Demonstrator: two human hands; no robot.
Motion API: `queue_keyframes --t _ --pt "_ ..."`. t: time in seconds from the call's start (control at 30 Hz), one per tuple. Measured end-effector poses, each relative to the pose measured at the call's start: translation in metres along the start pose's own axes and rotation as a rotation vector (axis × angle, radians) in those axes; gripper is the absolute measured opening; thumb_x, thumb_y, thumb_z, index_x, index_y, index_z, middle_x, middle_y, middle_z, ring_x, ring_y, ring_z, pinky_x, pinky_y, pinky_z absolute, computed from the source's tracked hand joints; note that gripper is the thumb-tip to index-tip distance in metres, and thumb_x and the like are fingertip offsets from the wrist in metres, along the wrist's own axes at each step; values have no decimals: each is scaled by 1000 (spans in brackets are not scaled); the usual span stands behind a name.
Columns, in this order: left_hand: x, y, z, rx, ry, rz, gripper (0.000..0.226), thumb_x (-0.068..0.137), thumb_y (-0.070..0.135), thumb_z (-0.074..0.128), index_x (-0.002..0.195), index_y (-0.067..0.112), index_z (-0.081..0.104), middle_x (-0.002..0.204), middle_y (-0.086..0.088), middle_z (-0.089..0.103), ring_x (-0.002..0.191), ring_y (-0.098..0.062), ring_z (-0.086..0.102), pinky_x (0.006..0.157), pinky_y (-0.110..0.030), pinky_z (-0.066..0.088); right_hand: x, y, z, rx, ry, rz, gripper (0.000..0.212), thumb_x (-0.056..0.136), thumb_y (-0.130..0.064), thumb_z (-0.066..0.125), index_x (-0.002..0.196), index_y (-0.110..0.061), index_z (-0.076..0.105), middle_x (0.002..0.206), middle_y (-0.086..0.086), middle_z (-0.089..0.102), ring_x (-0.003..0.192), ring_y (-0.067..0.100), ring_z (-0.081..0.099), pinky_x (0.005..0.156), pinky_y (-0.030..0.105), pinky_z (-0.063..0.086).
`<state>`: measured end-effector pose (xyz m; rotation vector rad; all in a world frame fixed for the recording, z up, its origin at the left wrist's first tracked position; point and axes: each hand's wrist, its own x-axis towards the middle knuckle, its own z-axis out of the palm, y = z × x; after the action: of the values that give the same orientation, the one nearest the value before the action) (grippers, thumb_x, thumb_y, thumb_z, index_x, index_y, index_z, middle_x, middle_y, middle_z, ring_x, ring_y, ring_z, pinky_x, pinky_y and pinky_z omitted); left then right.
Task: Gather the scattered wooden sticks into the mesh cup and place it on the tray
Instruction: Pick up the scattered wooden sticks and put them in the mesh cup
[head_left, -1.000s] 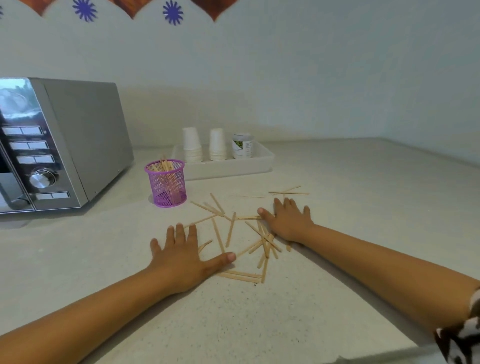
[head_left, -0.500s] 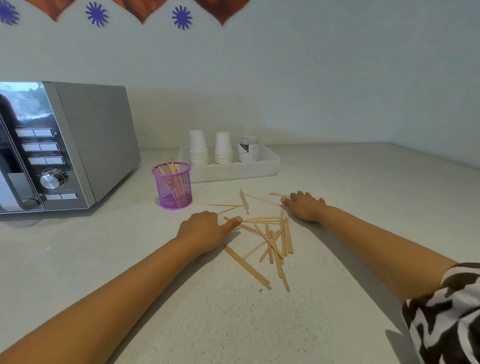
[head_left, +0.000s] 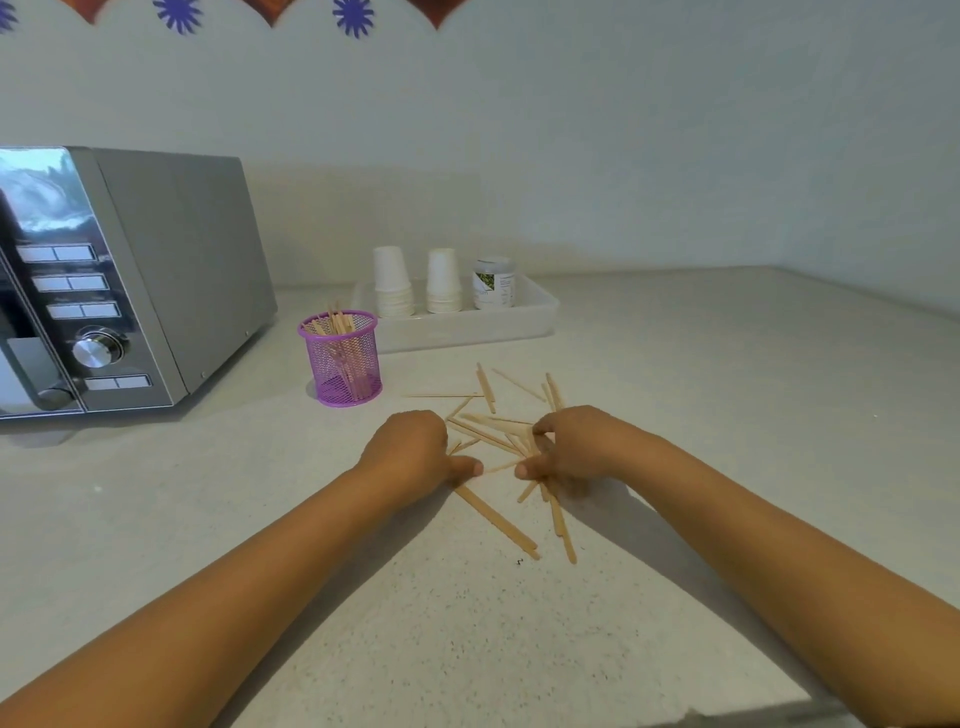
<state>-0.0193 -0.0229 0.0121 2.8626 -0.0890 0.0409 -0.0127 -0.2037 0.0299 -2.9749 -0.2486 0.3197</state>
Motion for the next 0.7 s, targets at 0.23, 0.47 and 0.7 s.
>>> queue_keyframes --t 0.23,0.47,0.7 --pt "1 8 -4 -48 145 -90 25 85 21 67 101 3 72 98 -12 70 88 -26 66 85 -35 55 5 -7 5 34 252 -19 28 87 -3 56 113 -4 68 116 11 69 107 24 64 94 33 52" --pt "19 27 -13 34 197 -298 28 80 1 66 64 5 44 62 -4 39 56 -18 41 64 -27 41 8 -6 4 9 392 -104 31 83 5 54 107 -5 69 109 11 69 99 26 64 84 33 54" --pt "40 32 -3 105 118 -35 29 84 11 60 113 12 63 115 -5 60 104 -25 58 82 -32 48 12 3 6 105 405 -102 35 82 7 50 111 -2 69 115 13 68 104 28 64 91 38 54"
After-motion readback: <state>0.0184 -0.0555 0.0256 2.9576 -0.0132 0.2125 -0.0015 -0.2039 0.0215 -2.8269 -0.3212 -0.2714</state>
